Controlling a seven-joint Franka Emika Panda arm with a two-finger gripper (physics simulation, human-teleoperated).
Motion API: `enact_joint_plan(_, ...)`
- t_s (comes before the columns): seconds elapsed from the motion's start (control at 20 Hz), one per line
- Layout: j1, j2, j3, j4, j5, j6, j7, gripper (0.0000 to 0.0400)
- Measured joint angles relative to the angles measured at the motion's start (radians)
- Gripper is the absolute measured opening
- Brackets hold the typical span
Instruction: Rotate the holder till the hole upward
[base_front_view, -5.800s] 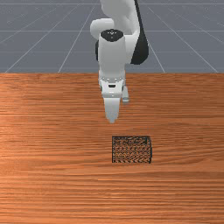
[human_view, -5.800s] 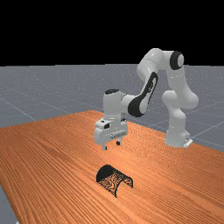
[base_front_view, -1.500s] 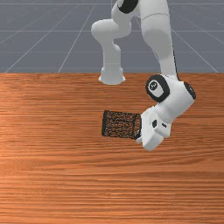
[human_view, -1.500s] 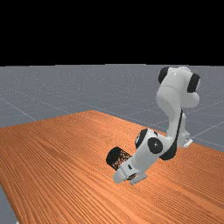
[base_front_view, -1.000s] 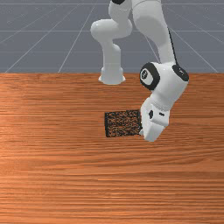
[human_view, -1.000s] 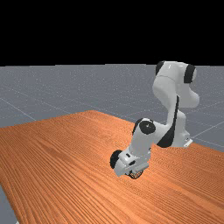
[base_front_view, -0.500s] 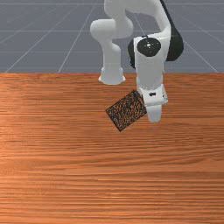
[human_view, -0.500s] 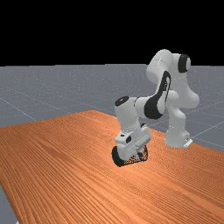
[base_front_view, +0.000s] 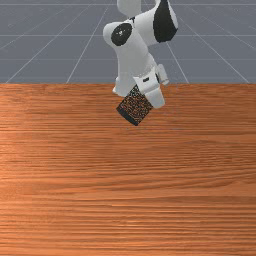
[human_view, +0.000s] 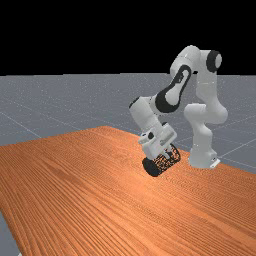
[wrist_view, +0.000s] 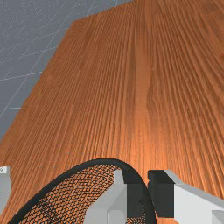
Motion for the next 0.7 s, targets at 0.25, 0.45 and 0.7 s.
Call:
enact_joint_plan(0.25, -0.165, 0.053, -0.076, 0.080, 0.097, -0.132, -0.238, 0.0046)
enact_joint_plan(0.45, -0.185, 0.038, -0.166, 0.103, -0.268, 0.076, -0.449, 0.0036)
enact_joint_plan(0.7, -0.222, -0.159, -0.235, -0.151, -0.184, 0.064, -0.399, 0.0031)
